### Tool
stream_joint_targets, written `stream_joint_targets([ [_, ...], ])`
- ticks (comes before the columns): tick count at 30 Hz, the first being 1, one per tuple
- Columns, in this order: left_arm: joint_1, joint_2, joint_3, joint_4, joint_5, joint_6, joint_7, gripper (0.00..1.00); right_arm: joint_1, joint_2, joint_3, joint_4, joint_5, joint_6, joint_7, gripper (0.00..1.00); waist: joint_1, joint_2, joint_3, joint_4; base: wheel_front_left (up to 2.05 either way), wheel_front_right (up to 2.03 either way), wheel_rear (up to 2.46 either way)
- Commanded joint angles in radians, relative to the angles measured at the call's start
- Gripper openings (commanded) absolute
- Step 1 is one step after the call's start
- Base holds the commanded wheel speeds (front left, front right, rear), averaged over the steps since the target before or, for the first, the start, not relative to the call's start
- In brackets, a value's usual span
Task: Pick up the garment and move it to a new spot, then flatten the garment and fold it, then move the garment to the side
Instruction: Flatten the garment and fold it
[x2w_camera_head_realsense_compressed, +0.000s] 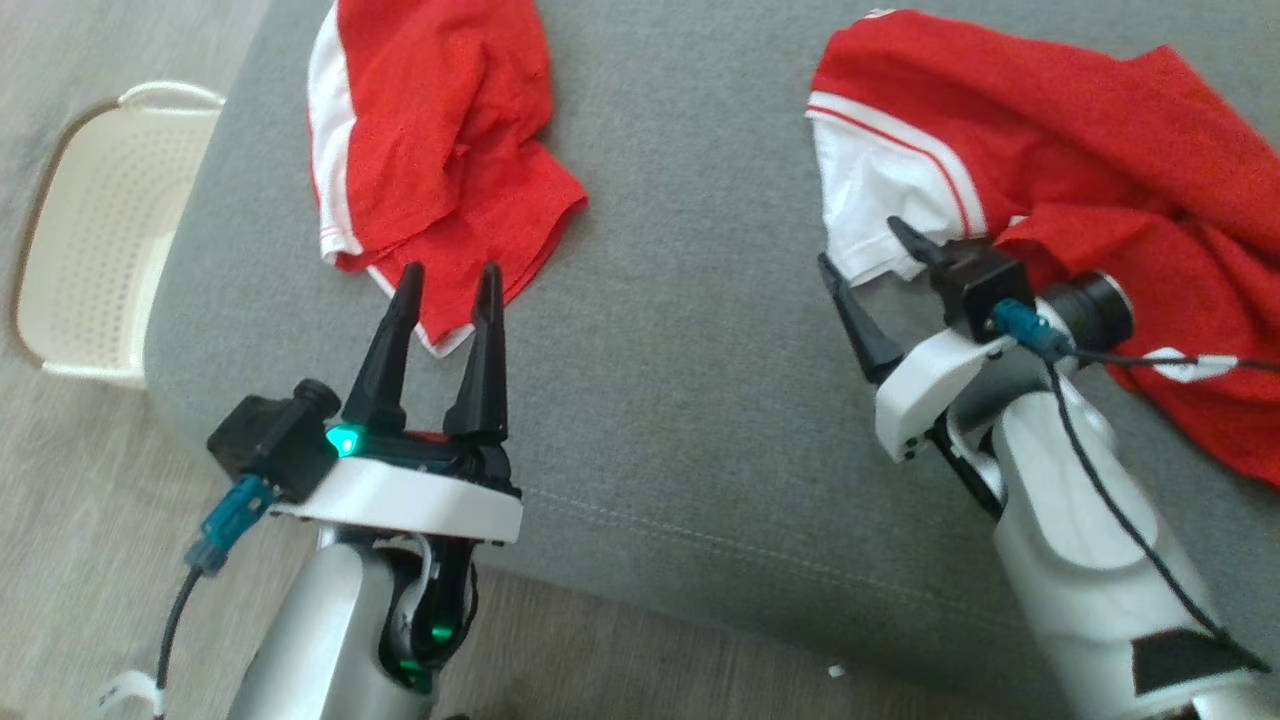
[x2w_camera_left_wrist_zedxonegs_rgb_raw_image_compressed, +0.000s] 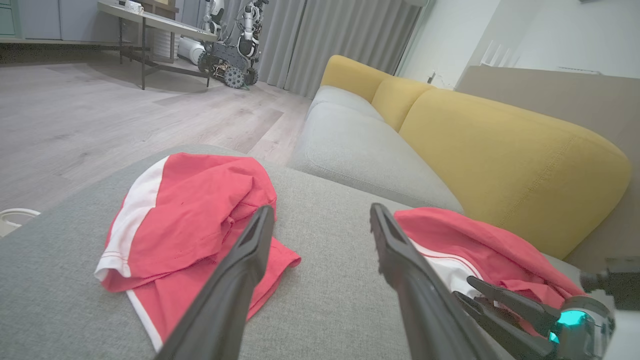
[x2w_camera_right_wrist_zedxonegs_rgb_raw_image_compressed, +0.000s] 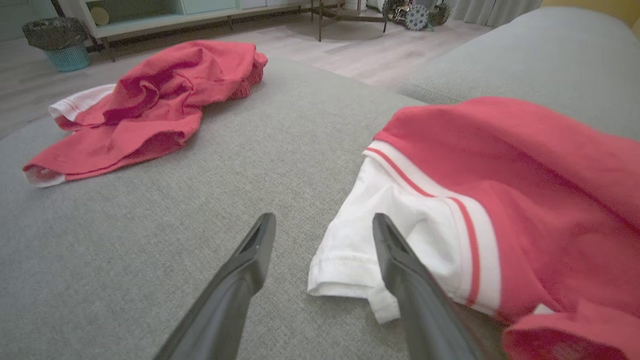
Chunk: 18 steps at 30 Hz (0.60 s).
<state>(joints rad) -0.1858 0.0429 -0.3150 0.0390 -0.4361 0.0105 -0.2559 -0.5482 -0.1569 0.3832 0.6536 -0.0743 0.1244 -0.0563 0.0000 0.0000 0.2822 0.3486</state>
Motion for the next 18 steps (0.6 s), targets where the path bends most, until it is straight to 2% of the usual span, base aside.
stream_joint_targets([
  [1,-0.042,0.007,0.016,-0.04,-0.008,0.009,-0.006,1.0,-0.045,0.001,0.011,0.005,-0.008,0.006,0.006,1.0,0.0,0.0,0.027,0.026,0.0,0.0,0.0],
  [13,-0.066,0.007,-0.016,-0.045,-0.037,0.027,-0.006,1.0,-0.129,-0.012,-0.006,0.161,0.0,0.006,0.062,1.0,0.0,0.0,0.071,0.053,0.0,0.0,0.0],
  [14,-0.069,0.007,-0.018,-0.044,-0.039,0.028,-0.006,1.0,-0.132,-0.013,-0.007,0.176,0.004,0.006,0.07,0.46,0.0,0.0,0.071,0.055,0.0,0.0,0.0],
  [15,-0.071,0.007,-0.02,-0.043,-0.04,0.029,-0.006,1.0,-0.135,-0.013,-0.003,0.188,0.007,0.006,0.074,0.0,0.0,0.0,0.072,0.056,0.0,0.0,0.0],
  [18,-0.073,0.007,-0.021,-0.039,-0.041,0.033,-0.006,1.0,-0.141,-0.006,0.011,0.208,0.025,0.006,0.065,0.0,0.0,0.0,0.065,0.055,0.0,0.0,0.0],
])
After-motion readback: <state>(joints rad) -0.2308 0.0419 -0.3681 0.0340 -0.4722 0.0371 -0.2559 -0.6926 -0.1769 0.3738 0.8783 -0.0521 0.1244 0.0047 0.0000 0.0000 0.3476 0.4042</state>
